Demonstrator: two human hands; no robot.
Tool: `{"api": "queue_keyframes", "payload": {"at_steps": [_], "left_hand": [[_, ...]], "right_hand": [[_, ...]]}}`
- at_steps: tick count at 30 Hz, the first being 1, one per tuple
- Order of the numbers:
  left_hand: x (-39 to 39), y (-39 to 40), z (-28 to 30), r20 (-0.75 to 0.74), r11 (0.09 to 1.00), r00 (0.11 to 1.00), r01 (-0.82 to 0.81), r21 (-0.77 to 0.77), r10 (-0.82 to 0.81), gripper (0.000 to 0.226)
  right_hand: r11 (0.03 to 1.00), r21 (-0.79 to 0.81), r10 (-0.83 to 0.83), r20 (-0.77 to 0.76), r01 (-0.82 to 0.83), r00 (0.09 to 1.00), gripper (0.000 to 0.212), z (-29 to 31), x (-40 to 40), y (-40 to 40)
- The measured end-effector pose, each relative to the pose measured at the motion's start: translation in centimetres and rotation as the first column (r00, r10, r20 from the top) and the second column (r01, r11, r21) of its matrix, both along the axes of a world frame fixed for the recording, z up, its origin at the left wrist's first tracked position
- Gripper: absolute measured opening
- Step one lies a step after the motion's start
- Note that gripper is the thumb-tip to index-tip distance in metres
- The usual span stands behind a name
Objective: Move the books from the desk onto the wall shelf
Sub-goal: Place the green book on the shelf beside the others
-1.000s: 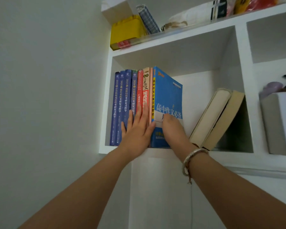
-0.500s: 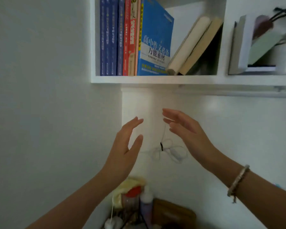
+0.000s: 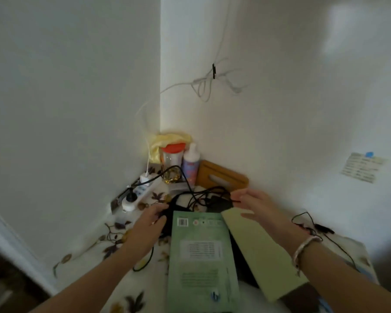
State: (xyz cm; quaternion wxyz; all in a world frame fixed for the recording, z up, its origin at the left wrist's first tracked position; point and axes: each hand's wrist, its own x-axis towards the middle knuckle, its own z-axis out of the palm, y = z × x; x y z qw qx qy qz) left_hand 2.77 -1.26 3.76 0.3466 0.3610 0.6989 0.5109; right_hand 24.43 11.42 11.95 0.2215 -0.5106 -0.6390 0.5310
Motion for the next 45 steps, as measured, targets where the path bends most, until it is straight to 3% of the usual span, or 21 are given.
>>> {"api": "queue_keyframes", "payload": {"at_steps": [3, 7, 10, 14, 16, 18, 20, 22, 26, 28, 32, 34, 38, 40, 42, 45], "left_hand": [[1.7, 0.0, -3.1, 0.020, 0.978, 0.999, -0.028, -0.205, 0.032, 0.030], [3.3, -0.1, -7.5, 0.216, 0.917, 0.976, 0.104, -0.385, -0.020, 0.015], [3.1, 0.1, -11.2, 0.148, 0.885, 0.987, 0.122, -0.449, -0.061, 0.028], [3.9, -0.1, -10.0, 0.039, 0.942, 0.999, 0.018, -0.336, -0.005, 0.028], [3.6, 0.0, -9.8, 0.099, 0.971, 0.994, -0.030, -0.238, 0.055, 0.039], [3.3, 0.0, -9.3, 0.174, 0.986, 0.984, 0.056, -0.156, -0.029, 0.050], [3.3, -0.2, -9.0, 0.011, 0.968, 0.977, 0.212, -0.135, -0.212, 0.044], [3.3, -0.4, -9.3, -0.340, 0.936, 0.875, 0.293, -0.193, -0.344, 0.050], [2.6, -0.1, -9.7, -0.631, 0.901, 0.653, 0.385, -0.201, -0.419, 0.057], [2.3, 0.0, -8.8, -0.705, 0.888, 0.551, 0.367, -0.277, -0.447, 0.051], [2.1, 0.8, -5.4, -0.799, 0.815, 0.243, 0.369, -0.447, -0.549, 0.035], [1.8, 1.1, -3.8, -0.805, 0.780, 0.201, 0.458, -0.427, -0.559, 0.026], [0.5, 1.5, -0.2, -0.799, 0.736, 0.235, 0.586, -0.339, -0.554, 0.012], [0.0, 1.6, 2.3, -0.809, 0.763, 0.307, 0.599, -0.245, -0.501, 0.026], [0.0, 1.2, 4.8, -0.808, 0.792, 0.403, 0.598, -0.123, -0.430, 0.038], [-0.2, 0.3, 8.0, -0.849, 0.832, 0.454, 0.554, 0.029, -0.272, 0.030]], "right_hand": [[0.987, -0.149, -0.039, 0.123, 0.058, 0.992, 0.019, -3.7, 0.2, 0.0], [0.942, -0.330, 0.066, 0.360, 0.061, 0.931, 0.014, -6.9, 0.1, -1.1], [0.907, -0.420, 0.177, 0.471, 0.044, 0.864, 0.031, -8.8, 0.1, -1.7], [0.893, -0.446, 0.165, 0.438, 0.054, 0.884, 0.038, -10.6, 0.4, -2.2], [0.910, -0.412, 0.143, 0.427, 0.051, 0.893, 0.052, -11.6, 0.4, -2.1], [0.915, -0.398, 0.112, 0.403, 0.063, 0.909, 0.058, -12.3, 0.5, -1.9], [0.904, -0.416, 0.071, 0.382, 0.103, 0.922, 0.062, -12.4, 0.5, -1.8], [0.888, -0.437, 0.032, 0.363, 0.140, 0.931, 0.060, -12.3, 0.2, -1.7], [0.874, -0.453, -0.022, 0.328, 0.178, 0.944, 0.056, -12.3, 0.1, -1.3], [0.858, -0.475, -0.040, 0.318, 0.196, 0.947, 0.050, -12.3, 0.3, -1.2], [0.850, -0.515, 0.031, 0.265, 0.114, 0.964, 0.014, -11.0, 0.7, -1.4], [0.861, -0.502, 0.046, 0.241, 0.084, 0.969, 0.016, -9.9, 0.9, -1.5], [0.892, -0.448, 0.026, 0.192, 0.064, 0.981, 0.018, -7.1, 0.7, -0.5], [0.885, -0.464, 0.133, 0.177, -0.037, 0.975, 0.026, -5.5, 0.6, 0.1], [0.853, -0.485, 0.252, 0.059, -0.193, 0.966, 0.044, -4.1, 0.3, 0.4], [0.876, -0.396, 0.268, -0.075, -0.275, 0.961, 0.053, -2.1, -0.4, 0.4]]}}
